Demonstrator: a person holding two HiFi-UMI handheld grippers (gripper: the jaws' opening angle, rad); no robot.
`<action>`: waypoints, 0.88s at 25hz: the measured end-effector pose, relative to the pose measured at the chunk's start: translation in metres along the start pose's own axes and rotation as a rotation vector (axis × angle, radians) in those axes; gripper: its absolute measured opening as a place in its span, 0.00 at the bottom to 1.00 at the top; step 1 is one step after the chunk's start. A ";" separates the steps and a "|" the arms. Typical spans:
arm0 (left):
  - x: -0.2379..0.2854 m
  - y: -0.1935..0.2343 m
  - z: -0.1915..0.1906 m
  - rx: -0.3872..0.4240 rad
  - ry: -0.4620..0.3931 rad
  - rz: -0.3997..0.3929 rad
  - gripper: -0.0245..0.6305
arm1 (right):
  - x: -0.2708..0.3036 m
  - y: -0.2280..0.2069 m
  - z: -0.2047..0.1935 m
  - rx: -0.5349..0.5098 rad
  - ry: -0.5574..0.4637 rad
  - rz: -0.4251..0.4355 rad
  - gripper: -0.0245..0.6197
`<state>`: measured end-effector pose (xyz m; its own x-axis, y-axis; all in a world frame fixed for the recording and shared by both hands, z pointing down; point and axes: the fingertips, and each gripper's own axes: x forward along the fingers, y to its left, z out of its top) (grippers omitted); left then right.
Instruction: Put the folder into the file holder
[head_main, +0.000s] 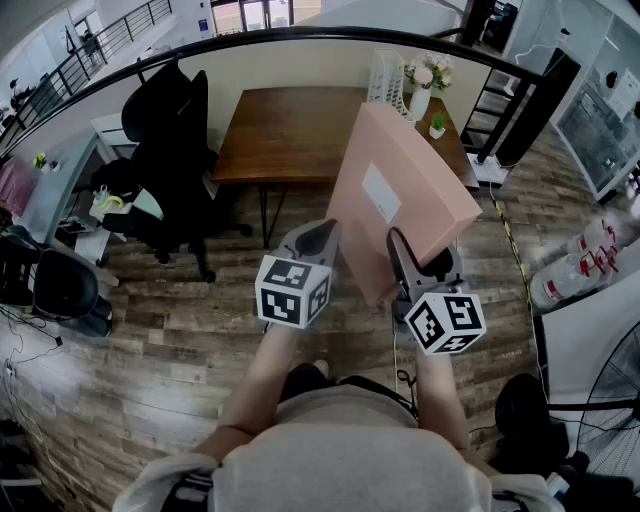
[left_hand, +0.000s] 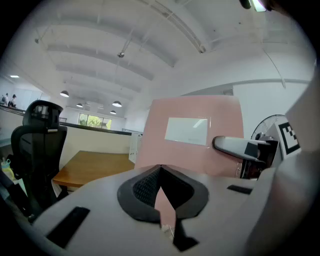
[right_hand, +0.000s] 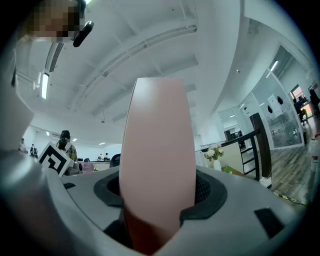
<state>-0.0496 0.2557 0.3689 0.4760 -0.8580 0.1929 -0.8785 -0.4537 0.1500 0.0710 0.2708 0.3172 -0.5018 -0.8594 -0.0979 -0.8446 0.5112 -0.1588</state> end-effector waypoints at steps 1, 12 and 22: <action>0.001 0.001 -0.001 -0.001 0.003 -0.002 0.06 | 0.001 0.000 -0.002 0.001 0.004 -0.002 0.50; 0.014 0.006 -0.007 -0.003 0.025 -0.029 0.06 | 0.013 -0.008 -0.010 0.013 0.013 -0.021 0.50; 0.018 0.019 -0.004 -0.018 0.020 -0.064 0.06 | 0.030 0.004 -0.014 0.067 -0.006 0.007 0.49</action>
<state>-0.0576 0.2330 0.3795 0.5318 -0.8225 0.2015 -0.8456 -0.5025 0.1803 0.0500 0.2473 0.3276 -0.5064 -0.8558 -0.1054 -0.8264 0.5166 -0.2239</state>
